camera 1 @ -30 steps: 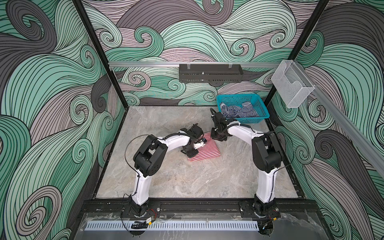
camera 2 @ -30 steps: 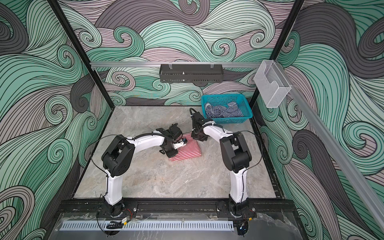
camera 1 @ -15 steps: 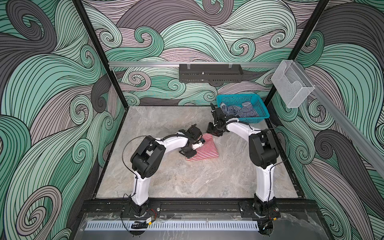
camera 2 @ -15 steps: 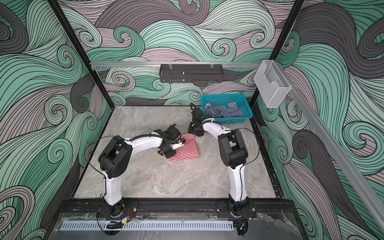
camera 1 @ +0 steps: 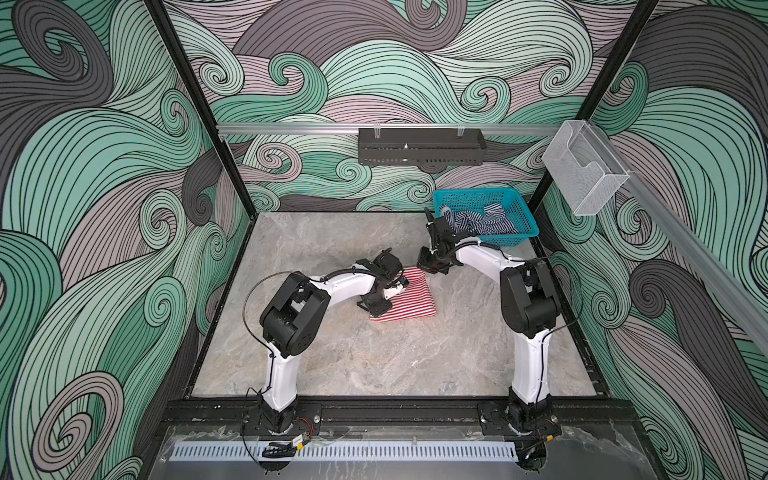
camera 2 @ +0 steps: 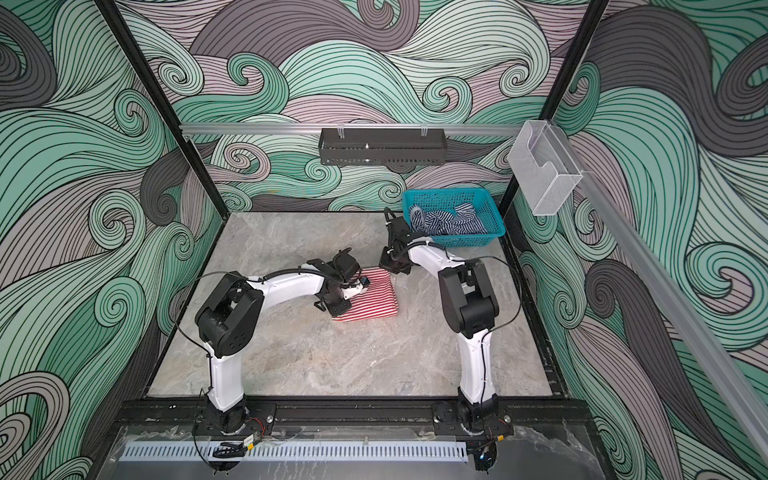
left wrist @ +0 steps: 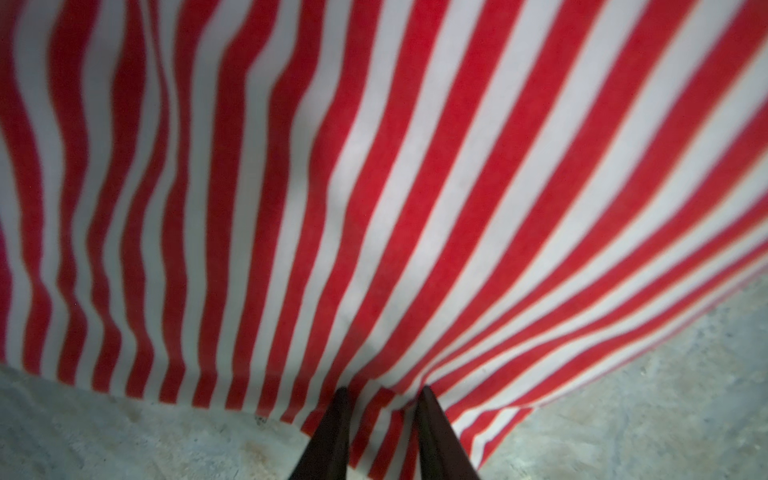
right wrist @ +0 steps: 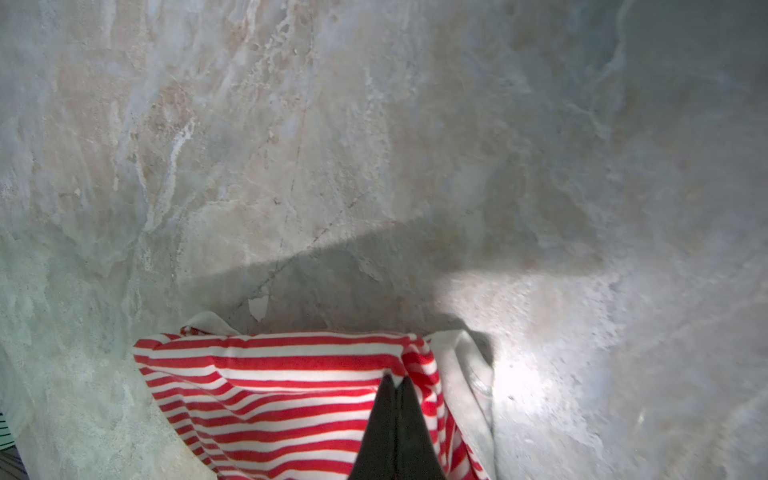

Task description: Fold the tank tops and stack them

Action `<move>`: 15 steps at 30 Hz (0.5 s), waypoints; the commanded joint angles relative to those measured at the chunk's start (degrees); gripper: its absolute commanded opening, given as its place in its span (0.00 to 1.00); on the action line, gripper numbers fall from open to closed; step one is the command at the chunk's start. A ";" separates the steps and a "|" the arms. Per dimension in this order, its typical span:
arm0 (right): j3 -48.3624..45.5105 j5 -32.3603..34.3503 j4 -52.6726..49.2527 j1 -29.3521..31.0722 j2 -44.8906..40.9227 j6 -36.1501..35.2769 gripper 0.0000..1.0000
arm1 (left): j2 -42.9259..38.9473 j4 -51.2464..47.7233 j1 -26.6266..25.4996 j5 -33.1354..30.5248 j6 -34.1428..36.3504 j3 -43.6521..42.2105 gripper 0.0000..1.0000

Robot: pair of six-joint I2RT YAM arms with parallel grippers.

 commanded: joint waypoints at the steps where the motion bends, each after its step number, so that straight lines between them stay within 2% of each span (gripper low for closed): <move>1: -0.18 4.67 -3.04 -0.72 -3.60 -1.59 0.00 | -0.06 -1.87 0.36 -1.17 0.20 -0.12 0.29; 8: 0.18 4.71 -5.31 -1.77 0.45 -2.59 0.00 | 0.02 -1.78 0.18 -2.21 0.42 0.16 0.29; 9: -0.16 3.83 -4.79 -1.70 0.14 -2.54 0.07 | -0.12 -1.72 0.16 -2.30 0.42 0.16 0.29; 11: -1.83 1.87 -2.04 -1.28 -1.96 -2.26 0.32 | -0.73 -1.44 0.18 -2.46 0.42 -0.06 0.29; 12: -2.13 1.36 -1.53 -0.96 -2.85 -2.04 0.39 | -1.07 -1.19 0.18 -2.56 0.36 -0.26 0.29; 13: -2.00 1.15 -1.53 -0.54 -3.84 -1.91 0.43 | -1.51 -0.97 0.27 -2.68 0.34 -0.45 0.29; 15: -1.47 1.01 -1.70 0.43 -5.45 -1.42 0.45 | -2.82 -0.05 0.42 -2.85 -0.07 -1.04 0.30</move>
